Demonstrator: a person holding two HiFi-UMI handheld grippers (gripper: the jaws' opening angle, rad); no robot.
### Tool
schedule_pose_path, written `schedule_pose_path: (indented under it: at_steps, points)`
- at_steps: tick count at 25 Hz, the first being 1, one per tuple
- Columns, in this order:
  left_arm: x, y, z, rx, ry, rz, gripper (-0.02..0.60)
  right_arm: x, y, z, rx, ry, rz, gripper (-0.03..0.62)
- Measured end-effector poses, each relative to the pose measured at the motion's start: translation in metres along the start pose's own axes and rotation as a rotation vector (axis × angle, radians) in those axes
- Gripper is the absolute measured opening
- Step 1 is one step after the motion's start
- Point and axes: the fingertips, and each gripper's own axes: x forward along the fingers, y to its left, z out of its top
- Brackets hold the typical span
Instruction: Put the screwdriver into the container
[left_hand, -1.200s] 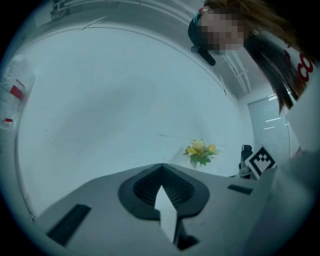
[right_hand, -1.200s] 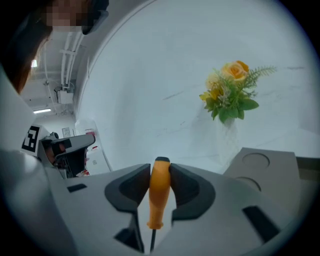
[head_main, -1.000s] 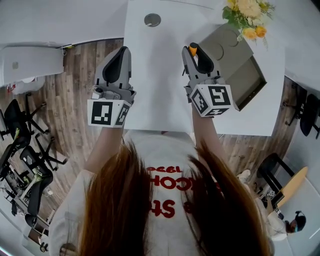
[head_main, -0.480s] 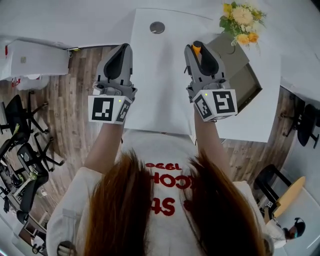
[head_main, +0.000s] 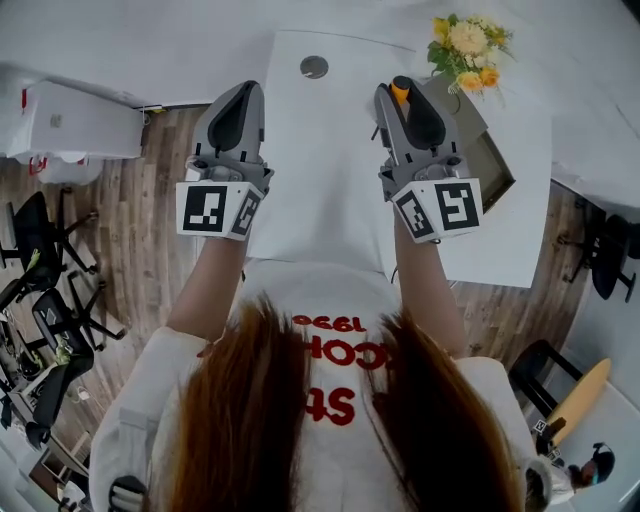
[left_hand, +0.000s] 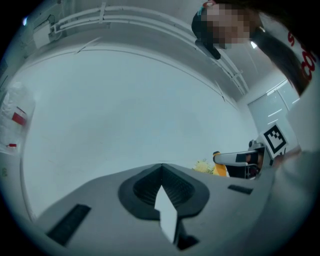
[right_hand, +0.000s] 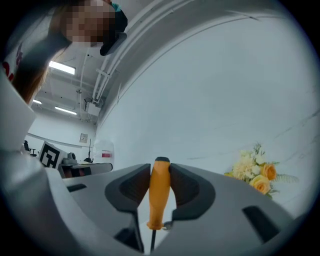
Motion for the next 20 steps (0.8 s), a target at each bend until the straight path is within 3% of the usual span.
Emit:
schedule_pose_path:
  at_steps: [9, 20]
  points:
    - [0.012, -0.015, 0.006, -0.018, -0.008, -0.040, 0.006, -0.019, -0.007, 0.022, -0.001, -0.044, -0.035, 0.121]
    - [0.059, -0.097, -0.010, -0.082, -0.002, -0.255, 0.006, -0.088, -0.065, 0.031, 0.003, -0.034, -0.246, 0.121]
